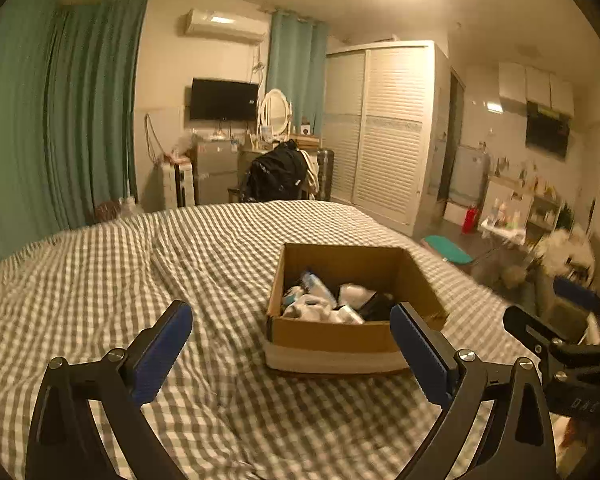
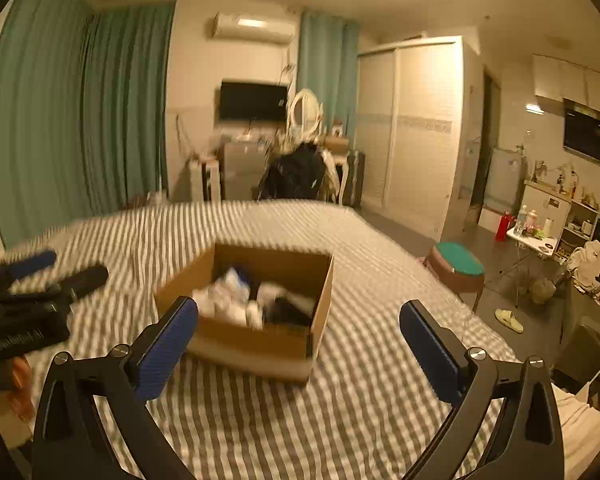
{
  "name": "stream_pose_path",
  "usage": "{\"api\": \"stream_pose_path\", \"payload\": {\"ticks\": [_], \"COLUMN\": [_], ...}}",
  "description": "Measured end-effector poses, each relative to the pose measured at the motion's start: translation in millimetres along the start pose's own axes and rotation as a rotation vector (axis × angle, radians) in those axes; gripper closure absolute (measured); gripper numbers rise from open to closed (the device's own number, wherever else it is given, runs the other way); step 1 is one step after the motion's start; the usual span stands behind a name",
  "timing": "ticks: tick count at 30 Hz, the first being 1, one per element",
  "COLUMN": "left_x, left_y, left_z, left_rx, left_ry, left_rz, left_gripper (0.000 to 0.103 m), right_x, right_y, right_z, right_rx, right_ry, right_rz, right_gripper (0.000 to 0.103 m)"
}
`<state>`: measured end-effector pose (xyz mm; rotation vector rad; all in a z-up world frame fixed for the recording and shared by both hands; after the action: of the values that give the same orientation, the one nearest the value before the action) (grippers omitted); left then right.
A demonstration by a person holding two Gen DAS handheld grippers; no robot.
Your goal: Organize objects
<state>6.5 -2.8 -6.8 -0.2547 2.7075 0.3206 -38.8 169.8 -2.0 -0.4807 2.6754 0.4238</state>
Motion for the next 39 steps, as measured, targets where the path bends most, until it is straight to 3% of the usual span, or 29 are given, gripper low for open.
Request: {"api": "stream_pose_path", "payload": {"ticks": [4, 17, 39], "left_x": [9, 22, 23], "left_y": [4, -4, 2], "left_z": [12, 20, 28], "left_rx": [0.071, 0.013, 0.042], "left_ry": [0.016, -0.042, -0.058], "left_rz": [-0.047, -0.028, -0.035], "left_gripper": [0.001, 0.0, 0.0], "right_x": [19, 17, 19], "right_y": [-5, 14, 4], "right_z": [16, 29, 33], "right_rx": [-0.03, 0.037, 0.036], "right_ry": [-0.048, -0.041, -0.056], "right_rz": [0.022, 0.057, 0.026], "right_gripper": [0.002, 0.001, 0.001]}}
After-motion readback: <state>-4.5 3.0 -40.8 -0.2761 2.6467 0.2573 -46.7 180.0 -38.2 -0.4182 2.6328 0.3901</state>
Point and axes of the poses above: each gripper's, at about its wrist camera, not at the fingertips, and x roughly the way its jaws point, y to its right, z to its underside, the point moved 1 cm from there along x, roughly the way its jaws point, and after that the axes turned 10 degrees about -x, right-handed, at the moved point
